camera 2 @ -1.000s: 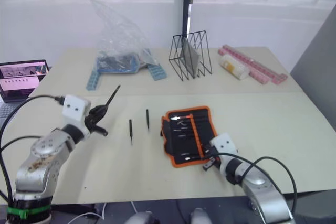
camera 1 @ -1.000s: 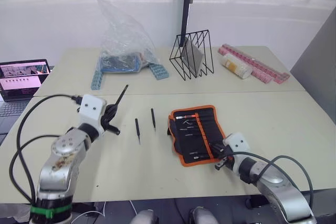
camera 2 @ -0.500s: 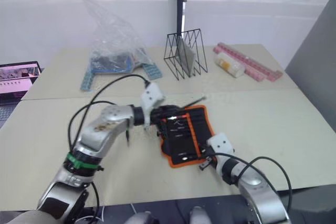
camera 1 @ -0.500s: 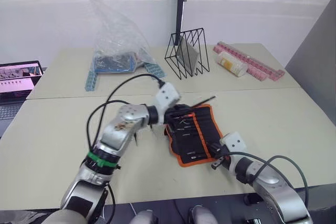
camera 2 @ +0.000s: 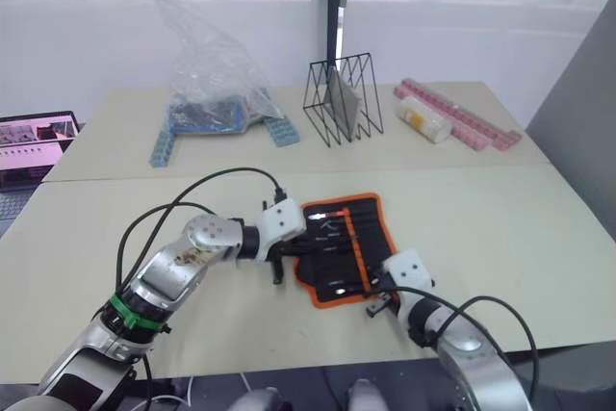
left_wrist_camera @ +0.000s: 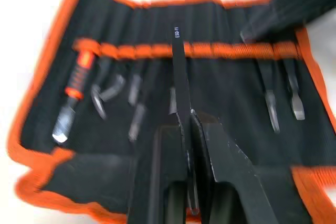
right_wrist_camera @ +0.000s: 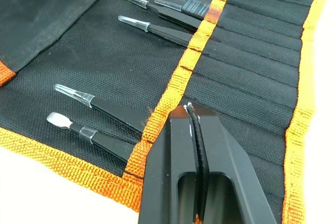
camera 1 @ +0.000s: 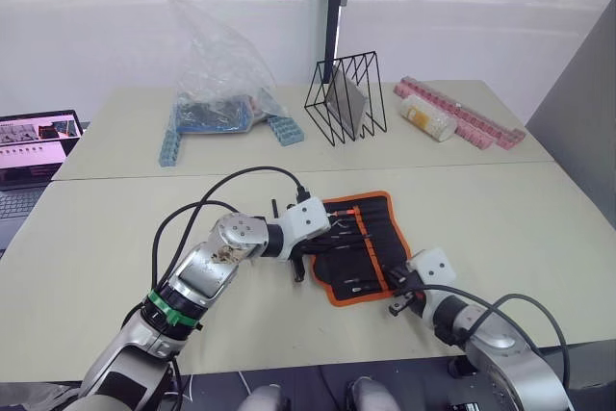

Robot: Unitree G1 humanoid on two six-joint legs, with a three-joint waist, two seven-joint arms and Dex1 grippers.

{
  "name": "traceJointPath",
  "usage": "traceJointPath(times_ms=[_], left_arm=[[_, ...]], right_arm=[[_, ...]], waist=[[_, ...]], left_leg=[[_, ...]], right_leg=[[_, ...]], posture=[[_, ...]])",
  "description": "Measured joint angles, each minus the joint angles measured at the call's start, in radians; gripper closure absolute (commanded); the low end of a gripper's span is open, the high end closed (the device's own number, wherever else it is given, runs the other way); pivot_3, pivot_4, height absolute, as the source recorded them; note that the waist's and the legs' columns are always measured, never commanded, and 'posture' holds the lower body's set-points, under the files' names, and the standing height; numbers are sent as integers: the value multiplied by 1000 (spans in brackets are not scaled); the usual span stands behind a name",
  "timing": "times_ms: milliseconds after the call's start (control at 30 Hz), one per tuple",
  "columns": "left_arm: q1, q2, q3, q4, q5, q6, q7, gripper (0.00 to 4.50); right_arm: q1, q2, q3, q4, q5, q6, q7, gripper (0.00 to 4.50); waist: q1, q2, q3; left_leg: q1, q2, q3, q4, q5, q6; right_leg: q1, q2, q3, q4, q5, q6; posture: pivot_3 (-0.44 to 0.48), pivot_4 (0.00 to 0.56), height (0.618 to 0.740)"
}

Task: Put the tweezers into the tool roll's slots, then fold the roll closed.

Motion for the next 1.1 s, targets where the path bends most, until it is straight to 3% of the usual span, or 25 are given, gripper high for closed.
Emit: traceJointPath(times_ms=[667,1100], left_arm=[[-37,65,-44,-27,45,93,-89,4467],[-70,56,-74,-27,76,122,-102,4467]], right_arm=[[5,23,12,-3,-7,-1,-18,4500],[13,37,15,-8,-9,-2,-23,4500]], waist=[[-2,0,0],[-3,0,0]], left_leg=[[0,0,0,0,0,0],[0,0,0,1,0,0]], right_leg=[[0,1,0,1,0,0],[0,1,0,2,0,0]], posture=[[0,150,724],[0,150,724]])
